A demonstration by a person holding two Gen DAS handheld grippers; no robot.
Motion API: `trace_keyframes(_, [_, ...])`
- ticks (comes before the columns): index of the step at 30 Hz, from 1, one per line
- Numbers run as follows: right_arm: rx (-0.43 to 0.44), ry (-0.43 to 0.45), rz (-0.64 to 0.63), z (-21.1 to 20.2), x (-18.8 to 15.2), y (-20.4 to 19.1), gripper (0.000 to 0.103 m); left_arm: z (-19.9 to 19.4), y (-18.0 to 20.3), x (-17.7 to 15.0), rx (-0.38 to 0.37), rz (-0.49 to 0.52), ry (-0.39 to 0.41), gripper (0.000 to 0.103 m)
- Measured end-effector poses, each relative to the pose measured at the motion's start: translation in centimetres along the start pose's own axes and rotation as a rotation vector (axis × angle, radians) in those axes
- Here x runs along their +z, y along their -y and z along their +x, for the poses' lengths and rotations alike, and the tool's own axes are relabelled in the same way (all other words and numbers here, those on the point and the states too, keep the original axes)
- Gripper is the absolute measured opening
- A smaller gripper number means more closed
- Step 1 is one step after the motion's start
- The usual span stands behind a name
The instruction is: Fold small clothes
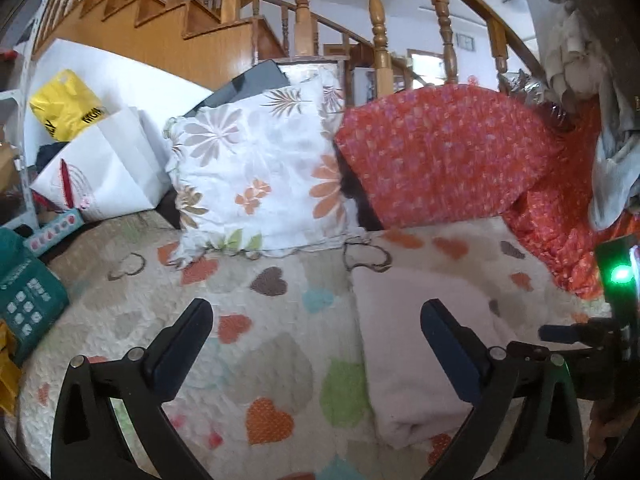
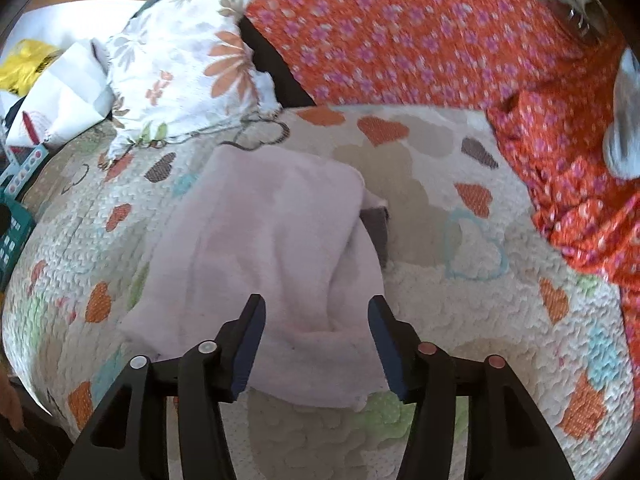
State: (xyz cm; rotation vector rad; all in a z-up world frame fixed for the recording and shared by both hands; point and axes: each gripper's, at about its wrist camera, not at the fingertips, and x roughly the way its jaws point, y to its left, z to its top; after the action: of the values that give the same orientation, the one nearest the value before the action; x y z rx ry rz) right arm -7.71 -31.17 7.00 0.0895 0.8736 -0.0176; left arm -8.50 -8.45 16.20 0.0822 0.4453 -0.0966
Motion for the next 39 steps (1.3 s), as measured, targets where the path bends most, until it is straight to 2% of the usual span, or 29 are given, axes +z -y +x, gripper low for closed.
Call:
trace_keyframes(4, [-0.007, -0.005, -0.045, 0.0, -0.3, -1.3, 0.062, 1.4, -0.4, -0.6, -0.032, -0.012, -0.094, 0.103])
trace_keyframes(6, [-0.016, -0.024, -0.065, 0.4, -0.6, -1.8, 0.062, 2.4, -0.3, -1.4, -0.025, 0.005, -0.166, 0.103])
trace_keyframes(12, [-0.084, -0.083, -0.117, 1.6, -1.7, -3.0, 0.063, 4.2, -0.8, -3.6, -0.023, 0.005, -0.290, 0.103])
trace_keyframes(26, [-0.248, -0.061, -0.228, 0.9, -2.2, -4.6, 0.070, 6.2, -1.4, -5.9, -0.013, -0.010, -0.412, 0.103])
trace_keyframes(39, [-0.387, -0.055, -0.283, 1.1, -2.4, -4.9, 0.073, 6.0, -0.1, -6.9, -0.035, 0.027, -0.440, 0.103])
